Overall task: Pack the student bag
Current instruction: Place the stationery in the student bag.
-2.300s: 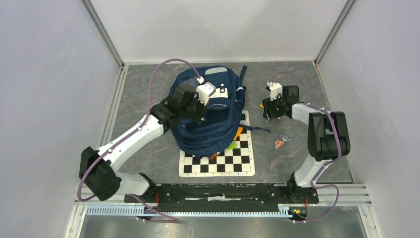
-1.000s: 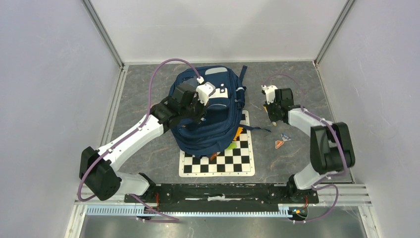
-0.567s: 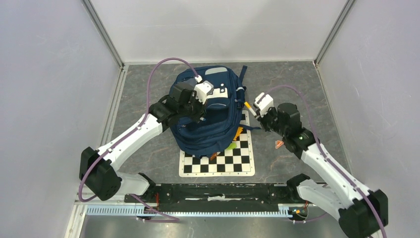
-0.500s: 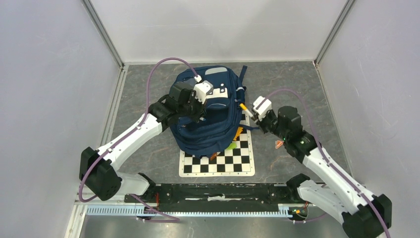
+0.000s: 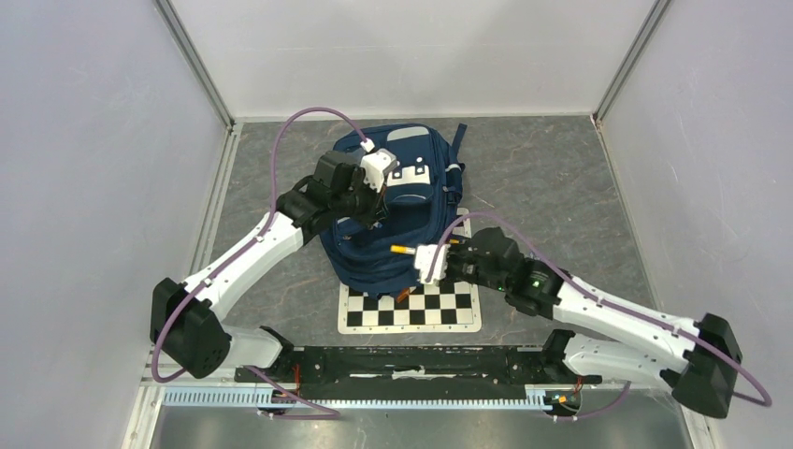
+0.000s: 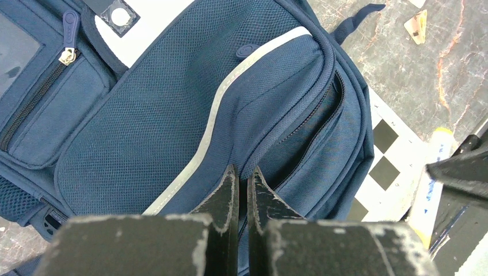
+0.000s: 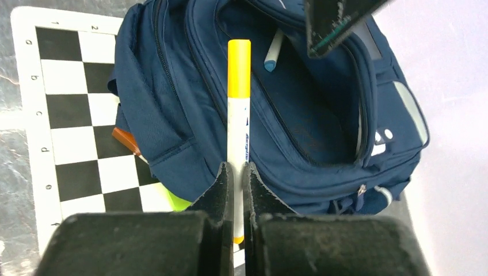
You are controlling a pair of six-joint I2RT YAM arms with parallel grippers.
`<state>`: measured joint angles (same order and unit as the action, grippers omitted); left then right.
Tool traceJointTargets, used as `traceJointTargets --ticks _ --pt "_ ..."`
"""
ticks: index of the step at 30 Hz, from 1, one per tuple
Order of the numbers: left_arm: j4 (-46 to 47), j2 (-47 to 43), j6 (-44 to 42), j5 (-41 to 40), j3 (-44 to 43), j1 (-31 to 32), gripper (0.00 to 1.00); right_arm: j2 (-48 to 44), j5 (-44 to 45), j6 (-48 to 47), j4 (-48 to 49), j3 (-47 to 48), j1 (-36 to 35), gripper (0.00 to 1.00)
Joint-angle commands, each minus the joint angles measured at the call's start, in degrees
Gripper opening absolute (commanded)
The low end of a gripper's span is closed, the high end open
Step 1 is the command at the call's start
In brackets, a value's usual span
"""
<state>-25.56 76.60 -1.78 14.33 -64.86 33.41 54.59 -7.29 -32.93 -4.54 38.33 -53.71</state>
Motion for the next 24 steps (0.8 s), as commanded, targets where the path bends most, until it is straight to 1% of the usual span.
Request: traceJointTargets --ticks 1,7,13,17,24 --pt "6.97 -0.54 3.96 5.61 -1.06 -0.27 0.02 5.04 10.79 -9.99 -0.03 6.46 -4.71 0.00" --pt "7.46 0.07 4.77 7.67 -1.04 -0.27 0.02 12.59 18.47 -16.67 -0.74 12.24 -8.46 0.00" --pt "7.50 0.19 4.86 7.81 -0.97 -0.27 0.02 21.22 24.66 -22.67 -6.99 19.32 -9.74 0.00" --pt "7.13 0.04 4.55 7.57 -1.23 -0.26 0.02 24.31 28.91 -25.65 -8.64 20.38 -9.74 0.00" --pt "7.21 -0.26 4.42 7.19 -1.06 -0.27 0.02 28.46 32.71 -28.89 -5.85 20.45 -9.41 0.00"
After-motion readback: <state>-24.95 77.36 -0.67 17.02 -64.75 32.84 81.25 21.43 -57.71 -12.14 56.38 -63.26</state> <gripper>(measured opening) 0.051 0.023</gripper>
